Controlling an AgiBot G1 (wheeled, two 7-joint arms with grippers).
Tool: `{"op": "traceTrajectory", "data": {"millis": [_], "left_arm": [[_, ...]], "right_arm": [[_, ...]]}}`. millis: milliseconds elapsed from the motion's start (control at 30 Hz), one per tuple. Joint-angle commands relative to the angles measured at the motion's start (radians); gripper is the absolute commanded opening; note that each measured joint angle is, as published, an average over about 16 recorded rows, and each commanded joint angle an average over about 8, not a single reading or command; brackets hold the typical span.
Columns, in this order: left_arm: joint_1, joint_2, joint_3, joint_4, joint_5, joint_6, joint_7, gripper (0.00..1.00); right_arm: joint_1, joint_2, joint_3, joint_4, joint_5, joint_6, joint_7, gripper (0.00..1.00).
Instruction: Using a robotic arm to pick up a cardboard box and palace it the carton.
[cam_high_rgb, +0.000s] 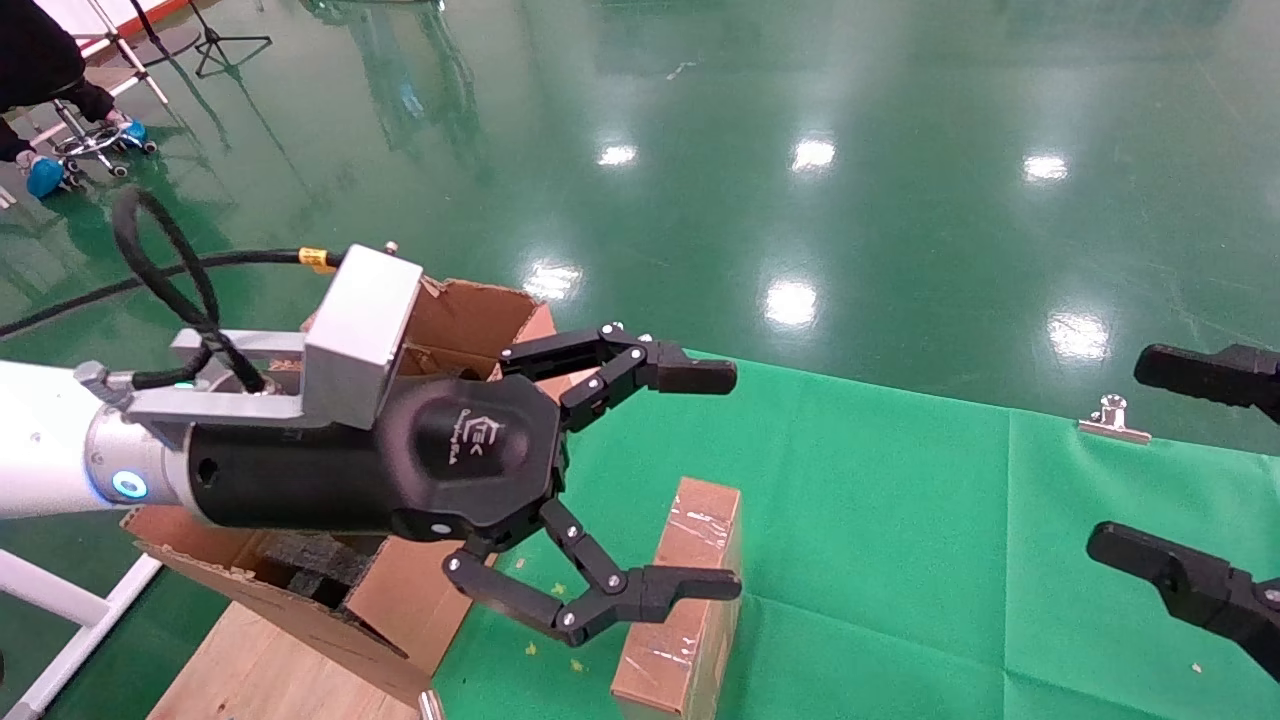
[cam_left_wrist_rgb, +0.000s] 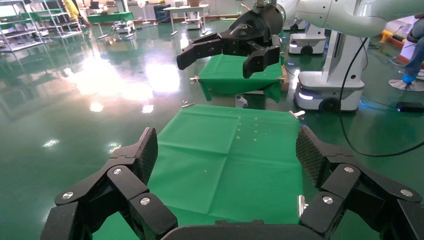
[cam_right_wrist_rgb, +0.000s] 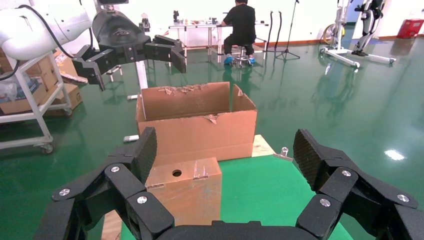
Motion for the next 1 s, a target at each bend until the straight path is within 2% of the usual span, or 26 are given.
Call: {"op": "traceTrajectory", "data": {"millis": [33, 433, 500, 667, 733, 767, 1000], "left_arm": [[0.000, 0.000, 0.000, 0.000, 0.000, 0.000, 0.000, 1.00], [0.001, 0.000, 0.000, -0.001, 0.001, 0.001, 0.000, 1.00], [-0.002, -0.004, 0.005, -0.006, 0.012, 0.005, -0.001, 1.00], [-0.046, -0.016, 0.044, -0.028, 0.100, 0.020, -0.028, 1.00], [-0.077, -0.018, 0.064, -0.035, 0.146, 0.024, -0.044, 1.00], [-0.092, -0.016, 0.073, -0.035, 0.164, 0.025, -0.052, 1.00], [-0.151, 0.004, 0.099, -0.032, 0.205, 0.044, -0.063, 1.00]], "right_arm": [[0.000, 0.000, 0.000, 0.000, 0.000, 0.000, 0.000, 1.00], [0.000, 0.000, 0.000, 0.000, 0.000, 0.000, 0.000, 0.98], [0.000, 0.000, 0.000, 0.000, 0.000, 0.000, 0.000, 0.85], [0.000, 0.000, 0.000, 0.000, 0.000, 0.000, 0.000, 0.24], [0.000, 0.000, 0.000, 0.000, 0.000, 0.000, 0.000, 0.06], [0.000, 0.000, 0.000, 0.000, 0.000, 0.000, 0.000, 0.01], [0.000, 0.000, 0.000, 0.000, 0.000, 0.000, 0.000, 0.00]]}}
